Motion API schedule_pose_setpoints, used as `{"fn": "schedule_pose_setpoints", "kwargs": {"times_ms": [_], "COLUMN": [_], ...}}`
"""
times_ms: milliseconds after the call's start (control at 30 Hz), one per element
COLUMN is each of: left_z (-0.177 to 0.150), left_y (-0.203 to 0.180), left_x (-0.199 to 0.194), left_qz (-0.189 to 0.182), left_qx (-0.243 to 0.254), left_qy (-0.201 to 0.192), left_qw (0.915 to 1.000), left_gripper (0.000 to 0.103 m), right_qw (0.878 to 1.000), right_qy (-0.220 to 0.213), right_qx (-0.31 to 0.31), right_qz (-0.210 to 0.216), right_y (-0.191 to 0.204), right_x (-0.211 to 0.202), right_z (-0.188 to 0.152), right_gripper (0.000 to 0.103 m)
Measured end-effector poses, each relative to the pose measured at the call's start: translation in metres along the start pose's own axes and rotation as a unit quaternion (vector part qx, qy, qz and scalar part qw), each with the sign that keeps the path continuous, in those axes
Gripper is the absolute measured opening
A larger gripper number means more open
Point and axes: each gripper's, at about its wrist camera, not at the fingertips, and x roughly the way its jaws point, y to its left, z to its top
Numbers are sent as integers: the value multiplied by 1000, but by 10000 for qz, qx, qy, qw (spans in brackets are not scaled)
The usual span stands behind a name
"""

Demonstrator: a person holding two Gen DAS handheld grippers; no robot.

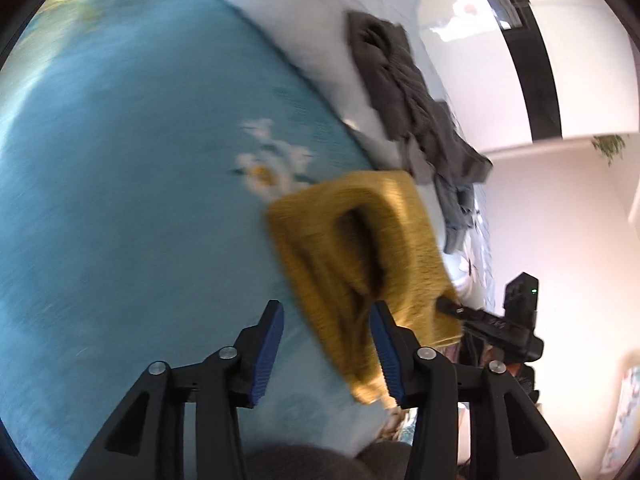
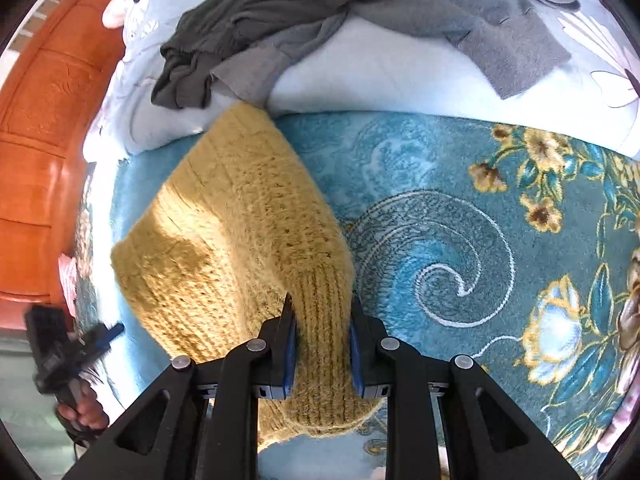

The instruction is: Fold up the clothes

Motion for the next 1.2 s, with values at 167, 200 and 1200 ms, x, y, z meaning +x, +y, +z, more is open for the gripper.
{"fn": "schedule_pose_setpoints", "kwargs": {"times_ms": [167,200,1200], "left_z": [29,31,31], "left_y": [-24,-26,3], "left_x": [37,43,24], "left_qz": [-4,0,515], "left_qx": [109,102,675], "left_qy": [130,176,149], "left_qw": [9999,9998,9963], "left_gripper": [60,60,69], "right_qw": [9994,9993,9425], "right_qy": [-188,-226,-1111], "right_qx": [194,201,2846], "right_qz": [208,205,1355], "right_y": [-15,-16,-54], "right_x": [-2,-3,11], "right_z": [-7,-9,-128], "right_gripper": [30,30,58]}}
